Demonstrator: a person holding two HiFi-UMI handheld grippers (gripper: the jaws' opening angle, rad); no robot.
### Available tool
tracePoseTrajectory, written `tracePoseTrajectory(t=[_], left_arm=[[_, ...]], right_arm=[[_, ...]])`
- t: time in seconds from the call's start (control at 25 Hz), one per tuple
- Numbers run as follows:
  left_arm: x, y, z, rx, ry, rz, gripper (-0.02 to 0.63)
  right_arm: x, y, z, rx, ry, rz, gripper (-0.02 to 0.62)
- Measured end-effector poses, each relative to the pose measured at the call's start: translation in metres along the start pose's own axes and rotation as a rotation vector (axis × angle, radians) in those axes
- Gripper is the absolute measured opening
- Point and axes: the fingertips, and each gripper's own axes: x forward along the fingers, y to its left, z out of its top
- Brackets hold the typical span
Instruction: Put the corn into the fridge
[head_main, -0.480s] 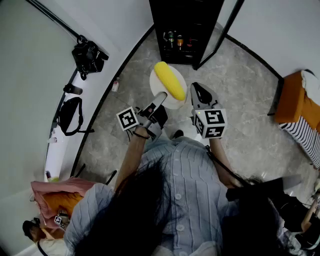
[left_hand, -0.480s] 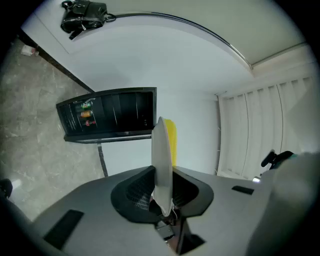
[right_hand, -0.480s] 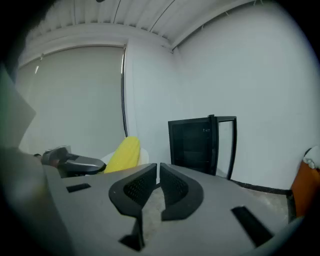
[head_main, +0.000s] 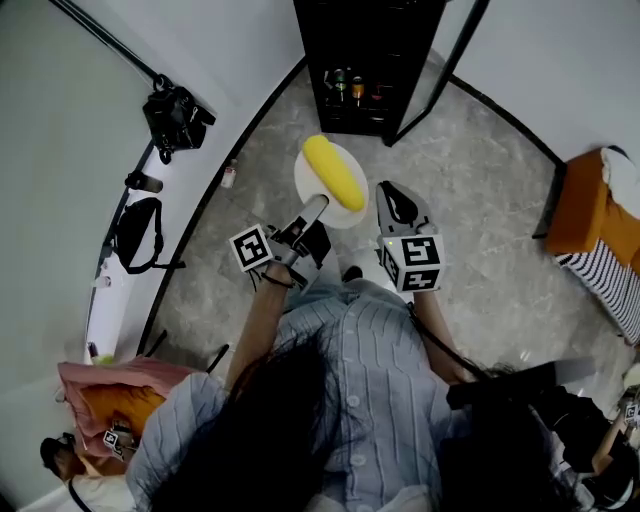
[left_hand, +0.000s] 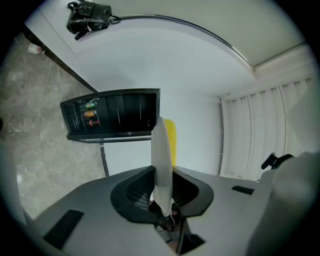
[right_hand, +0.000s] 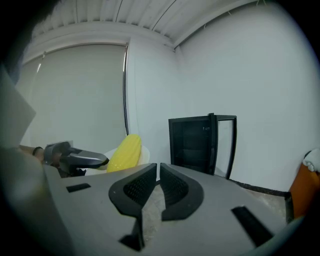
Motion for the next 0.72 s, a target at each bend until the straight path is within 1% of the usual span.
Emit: tracePoseTrajectory(t=[0.2,0.32,0.44,0.6,0.72], left_arm=[[0.001,0.003,0.001,0.002,-0.006,0.018,0.069],[0.001,0.002,0.0,-0.004,-0.008,0.014,0.069],[0.002,0.004,-0.002,0.002,-0.002,0.009,0.069],[0.02,0.012,0.005,0.014,-0.001,0.018,0.069],[0.038,0.016,0.017,0.014,-0.002,0.022,0.069]], right_arm=[[0.0,-0.006,-0.002,0.025,0.005,-0.005,0.029],[0.0,-0.013,-0.008,0.035,0.004,-0.026,0.029],[0.002,-0.016,-0.015,0.048,0.005,-0.027,0.029],[0.011,-0.03,-0.017,0.045,0.012,-0.02,0.029],[0.02,-0.046,-0.013,0.049,0.018,-0.037,0.029]])
